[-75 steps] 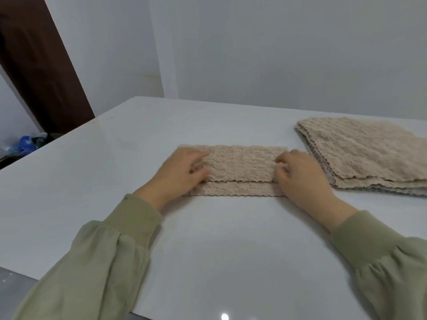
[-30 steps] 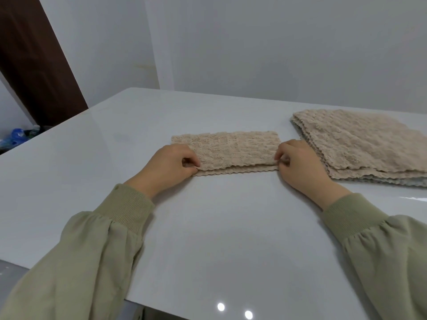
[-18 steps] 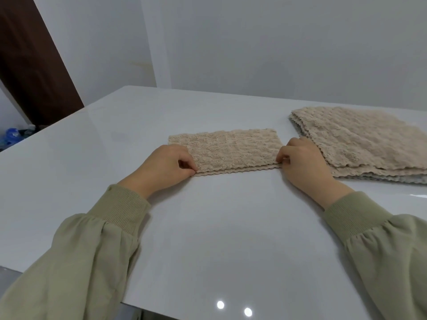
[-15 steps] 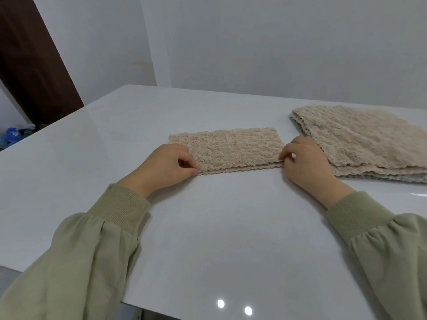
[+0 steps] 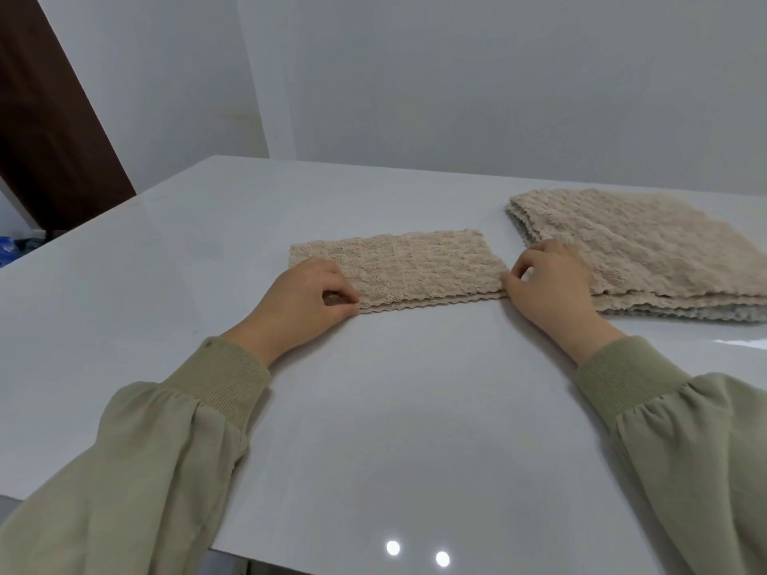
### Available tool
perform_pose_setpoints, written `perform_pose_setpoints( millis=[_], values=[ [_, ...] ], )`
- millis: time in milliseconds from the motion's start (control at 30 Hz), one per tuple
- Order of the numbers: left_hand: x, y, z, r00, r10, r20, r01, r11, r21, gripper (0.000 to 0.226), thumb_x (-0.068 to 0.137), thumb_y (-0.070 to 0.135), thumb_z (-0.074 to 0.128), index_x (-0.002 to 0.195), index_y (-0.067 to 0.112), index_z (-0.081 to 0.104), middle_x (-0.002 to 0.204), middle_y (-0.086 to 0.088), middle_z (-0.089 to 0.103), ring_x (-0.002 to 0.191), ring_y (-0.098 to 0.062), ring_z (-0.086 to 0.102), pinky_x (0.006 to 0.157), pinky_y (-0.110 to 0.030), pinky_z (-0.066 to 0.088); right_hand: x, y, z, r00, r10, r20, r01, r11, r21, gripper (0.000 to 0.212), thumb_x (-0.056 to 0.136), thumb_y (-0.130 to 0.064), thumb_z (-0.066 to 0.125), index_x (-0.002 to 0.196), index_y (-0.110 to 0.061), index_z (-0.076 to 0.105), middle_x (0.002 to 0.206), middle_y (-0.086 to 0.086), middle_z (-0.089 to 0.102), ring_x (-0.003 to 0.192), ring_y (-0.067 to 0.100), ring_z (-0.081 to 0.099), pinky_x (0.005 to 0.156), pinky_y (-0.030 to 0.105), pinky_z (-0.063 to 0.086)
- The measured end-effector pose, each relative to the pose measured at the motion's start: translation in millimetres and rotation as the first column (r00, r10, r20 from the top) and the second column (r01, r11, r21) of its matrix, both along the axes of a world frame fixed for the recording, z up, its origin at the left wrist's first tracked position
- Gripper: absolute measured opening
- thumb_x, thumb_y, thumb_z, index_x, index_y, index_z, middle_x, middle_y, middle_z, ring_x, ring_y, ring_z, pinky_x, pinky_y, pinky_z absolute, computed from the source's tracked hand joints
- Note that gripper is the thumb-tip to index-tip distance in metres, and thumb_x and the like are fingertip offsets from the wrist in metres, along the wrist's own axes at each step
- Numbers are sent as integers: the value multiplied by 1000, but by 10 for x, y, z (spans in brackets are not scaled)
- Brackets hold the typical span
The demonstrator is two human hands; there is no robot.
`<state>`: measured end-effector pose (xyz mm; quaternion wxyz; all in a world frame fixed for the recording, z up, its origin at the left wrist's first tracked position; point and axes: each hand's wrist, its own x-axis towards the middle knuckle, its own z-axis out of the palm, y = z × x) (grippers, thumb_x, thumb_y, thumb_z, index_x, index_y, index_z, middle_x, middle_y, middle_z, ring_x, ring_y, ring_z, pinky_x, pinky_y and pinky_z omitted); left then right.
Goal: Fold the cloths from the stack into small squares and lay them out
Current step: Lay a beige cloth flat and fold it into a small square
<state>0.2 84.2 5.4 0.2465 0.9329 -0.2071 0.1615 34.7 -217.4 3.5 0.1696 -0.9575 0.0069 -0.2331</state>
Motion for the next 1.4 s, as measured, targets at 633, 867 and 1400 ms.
perform_pose_setpoints(
  millis=[633, 867, 1400],
  values=[
    [11, 31, 3, 1000, -17, 19, 16, 999, 34, 4, 78, 16, 73, 79, 19, 74, 82, 12, 60, 86, -7, 53, 79, -22, 41, -117, 152, -99, 888, 450, 95, -431, 887, -167, 12, 73, -24, 68, 78, -13, 70, 109, 11, 64, 116, 34, 49, 101, 43, 30],
    [-12, 26, 46, 992, -33, 122, 25, 997, 70, 5, 76, 11, 73, 74, 15, 73, 79, 6, 63, 80, -12, 54, 73, -25, 43, -87, 196, -103, 886, 455, 87, -442, 886, -137, 5, 71, -13, 77, 73, -11, 73, 90, 7, 69, 100, 32, 57, 93, 39, 38],
    [93, -558, 23, 993, -86, 76, 72, 983, 168, 12, 83, 27, 64, 87, 17, 69, 88, 4, 64, 91, -16, 53, 77, -29, 42, -126, 193, -72, 839, 529, 126, -501, 842, -199, 4, 72, -8, 75, 71, -10, 71, 83, 5, 67, 92, 29, 58, 87, 34, 40]
  ],
)
